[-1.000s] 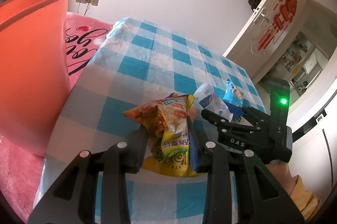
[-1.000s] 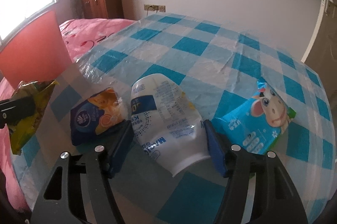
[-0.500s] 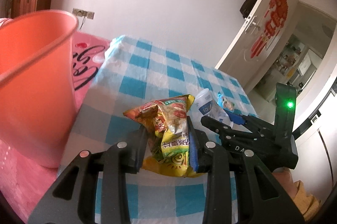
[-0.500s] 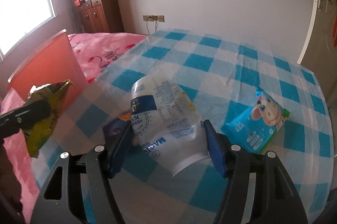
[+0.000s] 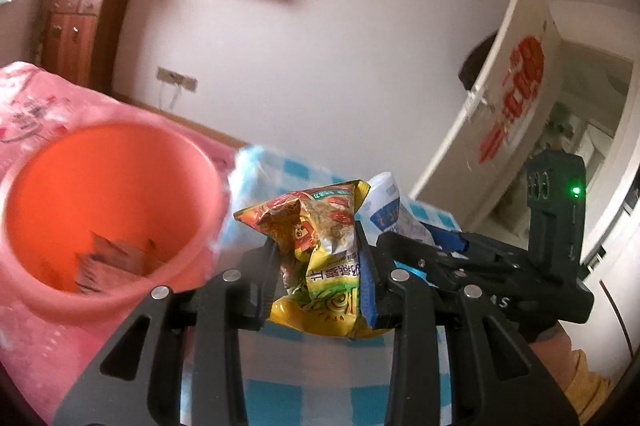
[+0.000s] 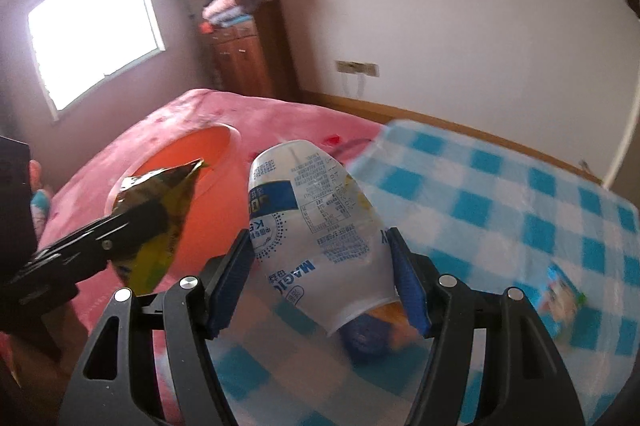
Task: Collect trash
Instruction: 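Carry the snack bag and plastic bottle over the orange bucket and open both tools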
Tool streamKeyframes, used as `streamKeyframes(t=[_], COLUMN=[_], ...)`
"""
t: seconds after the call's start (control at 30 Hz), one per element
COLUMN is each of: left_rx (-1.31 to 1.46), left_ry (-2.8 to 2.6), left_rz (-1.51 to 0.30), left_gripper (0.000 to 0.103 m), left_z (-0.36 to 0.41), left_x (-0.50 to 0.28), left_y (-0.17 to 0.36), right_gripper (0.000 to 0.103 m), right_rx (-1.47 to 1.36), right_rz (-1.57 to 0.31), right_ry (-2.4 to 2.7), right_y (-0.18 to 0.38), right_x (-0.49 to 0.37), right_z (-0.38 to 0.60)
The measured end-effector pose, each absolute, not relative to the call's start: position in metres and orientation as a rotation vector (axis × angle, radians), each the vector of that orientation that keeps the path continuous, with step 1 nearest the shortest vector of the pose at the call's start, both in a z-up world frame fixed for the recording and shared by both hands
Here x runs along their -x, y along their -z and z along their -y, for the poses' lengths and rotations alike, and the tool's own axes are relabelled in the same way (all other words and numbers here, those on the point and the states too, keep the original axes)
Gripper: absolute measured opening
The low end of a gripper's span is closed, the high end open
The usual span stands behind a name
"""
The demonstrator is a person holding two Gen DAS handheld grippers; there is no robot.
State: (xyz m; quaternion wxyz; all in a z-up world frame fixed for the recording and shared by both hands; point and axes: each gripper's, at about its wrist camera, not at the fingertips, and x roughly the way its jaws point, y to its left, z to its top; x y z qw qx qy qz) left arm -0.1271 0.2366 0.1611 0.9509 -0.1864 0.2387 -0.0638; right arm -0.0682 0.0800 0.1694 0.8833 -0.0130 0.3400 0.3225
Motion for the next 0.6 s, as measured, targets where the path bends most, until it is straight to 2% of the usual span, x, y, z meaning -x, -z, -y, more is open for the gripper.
streamKeyframes(t=[0.3,0.6], left_rx=[0.395,0.444], left_ry=[-0.043,-0.156], left_rz=[-0.4,-0.449], left_gripper=[0.035,0.035], left_z=[-0.299,-0.337], left_x=[0.144,0.129], left_y=[-0.186,-0.162], right_gripper=[0.067,0.067], right_rx=[0.072,0.088], right_rz=[-0.66,-0.674], right_ry=[-0.82,-0.884], right_y=[-0.202,-0.198], right_x=[0.063,0.048], right_z=[-0.16,-0.211])
